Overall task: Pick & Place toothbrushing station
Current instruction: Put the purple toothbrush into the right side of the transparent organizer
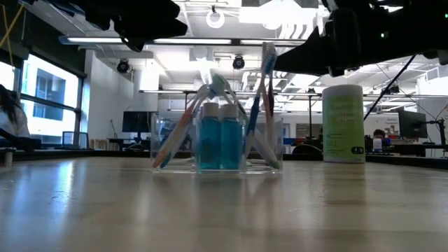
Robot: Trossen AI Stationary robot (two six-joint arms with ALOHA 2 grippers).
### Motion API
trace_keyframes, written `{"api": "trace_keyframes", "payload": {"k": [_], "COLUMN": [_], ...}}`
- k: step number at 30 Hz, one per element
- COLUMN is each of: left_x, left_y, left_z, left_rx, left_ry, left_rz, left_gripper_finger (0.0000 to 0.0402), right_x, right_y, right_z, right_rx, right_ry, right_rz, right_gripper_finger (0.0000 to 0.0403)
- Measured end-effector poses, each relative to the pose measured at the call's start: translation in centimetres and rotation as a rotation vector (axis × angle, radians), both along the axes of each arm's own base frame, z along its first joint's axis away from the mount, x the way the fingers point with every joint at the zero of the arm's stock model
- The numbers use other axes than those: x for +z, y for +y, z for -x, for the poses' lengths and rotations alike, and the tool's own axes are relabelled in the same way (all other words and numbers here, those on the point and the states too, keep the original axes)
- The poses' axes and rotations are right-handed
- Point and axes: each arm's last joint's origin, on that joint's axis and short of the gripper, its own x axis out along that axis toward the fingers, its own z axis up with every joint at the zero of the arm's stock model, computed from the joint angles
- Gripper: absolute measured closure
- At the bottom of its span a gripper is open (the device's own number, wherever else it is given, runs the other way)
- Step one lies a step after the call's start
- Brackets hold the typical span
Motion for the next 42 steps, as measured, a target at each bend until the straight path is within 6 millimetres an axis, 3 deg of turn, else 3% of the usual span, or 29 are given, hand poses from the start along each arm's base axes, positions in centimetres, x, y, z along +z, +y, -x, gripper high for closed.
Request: {"api": "trace_keyframes", "payload": {"k": [12,24,42], "left_x": [0.0,0.0,0.0], "left_y": [0.0,0.0,0.0], "left_z": [0.0,0.0,0.0], "left_rx": [0.0,0.0,0.009], "left_ry": [0.0,0.0,-0.002], "left_rz": [0.0,0.0,-0.003], "left_gripper_finger": [0.0222,0.0222,0.0222], "right_x": [1.0,1.0,1.1], "right_y": [1.4,1.3,0.5], "right_z": [1.9,2.5,2.0], "right_rx": [-0.002,-0.012,-0.023], "right_ry": [0.059,0.1,0.086], "right_rz": [-0.046,-0.118,-0.133], "right_gripper_finger": [0.0392,0.0391,0.0296]}}
